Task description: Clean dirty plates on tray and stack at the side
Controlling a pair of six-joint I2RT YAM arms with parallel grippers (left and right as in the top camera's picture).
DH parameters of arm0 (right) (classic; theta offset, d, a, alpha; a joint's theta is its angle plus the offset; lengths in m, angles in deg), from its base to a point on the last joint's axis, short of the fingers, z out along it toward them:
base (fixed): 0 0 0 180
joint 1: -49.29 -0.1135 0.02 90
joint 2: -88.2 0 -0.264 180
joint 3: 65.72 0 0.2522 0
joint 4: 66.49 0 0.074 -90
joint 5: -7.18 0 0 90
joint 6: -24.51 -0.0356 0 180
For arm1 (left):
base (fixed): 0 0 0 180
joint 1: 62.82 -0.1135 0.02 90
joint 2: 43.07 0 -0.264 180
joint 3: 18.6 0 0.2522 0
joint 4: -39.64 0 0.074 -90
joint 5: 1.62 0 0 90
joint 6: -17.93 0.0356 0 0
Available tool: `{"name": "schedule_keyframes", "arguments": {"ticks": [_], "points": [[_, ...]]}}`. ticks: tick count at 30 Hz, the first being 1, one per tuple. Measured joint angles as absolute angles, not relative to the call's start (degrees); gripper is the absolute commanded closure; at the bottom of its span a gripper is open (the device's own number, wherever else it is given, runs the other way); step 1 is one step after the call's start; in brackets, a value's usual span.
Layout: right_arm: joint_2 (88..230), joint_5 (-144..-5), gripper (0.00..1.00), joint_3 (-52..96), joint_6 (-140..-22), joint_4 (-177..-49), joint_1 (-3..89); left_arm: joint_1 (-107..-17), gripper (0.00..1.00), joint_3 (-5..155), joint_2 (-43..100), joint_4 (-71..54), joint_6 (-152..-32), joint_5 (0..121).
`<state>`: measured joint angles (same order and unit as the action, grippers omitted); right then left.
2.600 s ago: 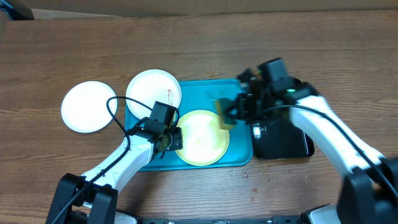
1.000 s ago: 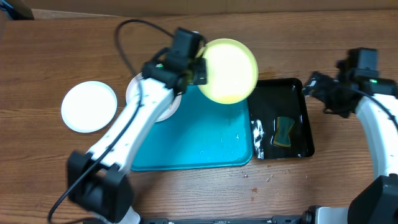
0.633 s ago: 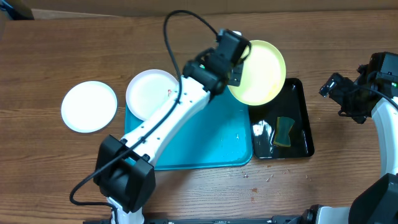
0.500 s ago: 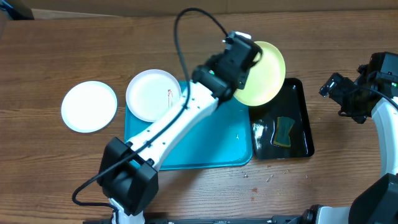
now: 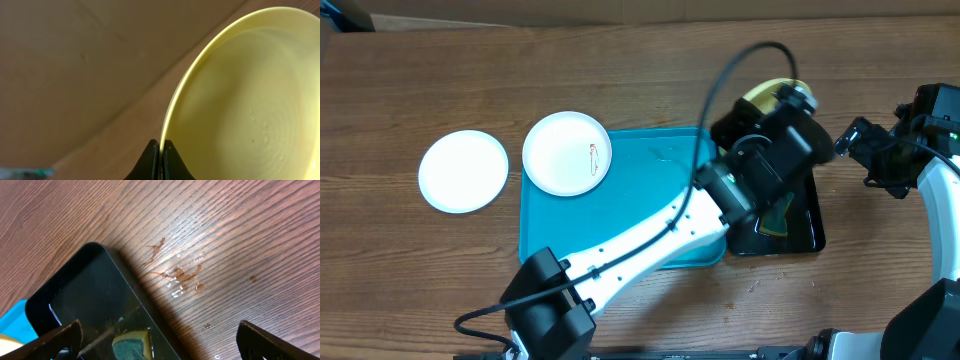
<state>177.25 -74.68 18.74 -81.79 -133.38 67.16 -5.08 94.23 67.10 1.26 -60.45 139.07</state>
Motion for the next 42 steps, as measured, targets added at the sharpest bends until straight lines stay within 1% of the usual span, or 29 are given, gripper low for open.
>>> {"name": "schedule_keyframes", "arguments": {"ticks": [6,12,15,17,20,23,29,32,33,35,39,42], "points": [[177.25,-74.68,0.00,18.74,-81.79,-133.38,67.16,-3.97,0.96,94.27,67.10,5.61,-51.49,141.87],[177.25,-74.66,0.00,18.74,-81.77,-133.38,67.16,-4.77,0.96,94.27,67.10,5.94,-49.35,142.64],[177.25,-74.66,0.00,18.74,-81.77,-133.38,67.16,-5.71,0.96,94.36,67.10,3.97,-52.74,141.81],[177.25,-74.68,0.00,18.74,-81.79,-133.38,67.16,-6.81,0.96,94.54,67.10,0.41,-56.15,138.79],[177.25,-74.68,0.00,18.74,-81.79,-133.38,67.16,-9.69,0.96,94.60,67.10,-5.54,-63.60,129.04],[177.25,-74.68,0.00,18.74,-81.79,-133.36,67.16,-13.71,0.96,94.60,67.10,-8.49,-70.51,118.24],[177.25,-74.70,0.00,18.74,-81.79,-133.40,67.16,-28.23,0.96,94.62,67.10,-12.42,-85.61,95.42],[177.25,-74.68,0.00,18.74,-81.79,-133.38,67.16,-38.50,0.96,94.64,67.12,-15.31,-92.08,83.27],[177.25,-74.68,0.00,18.74,-81.77,-133.38,67.16,-43.26,0.96,94.64,67.14,-16.55,-93.81,78.70],[177.25,-74.68,0.00,18.74,-81.79,-133.40,67.16,-50.81,0.96,94.67,67.16,-19.50,-95.82,71.88],[177.25,-74.68,0.00,18.74,-81.77,-133.40,67.16,-65.41,0.96,94.78,67.27,-27.57,-97.68,64.56],[177.25,-74.66,0.00,18.74,-81.77,-133.36,67.16,-75.46,0.96,94.80,67.34,-32.84,-97.63,63.27]]}}
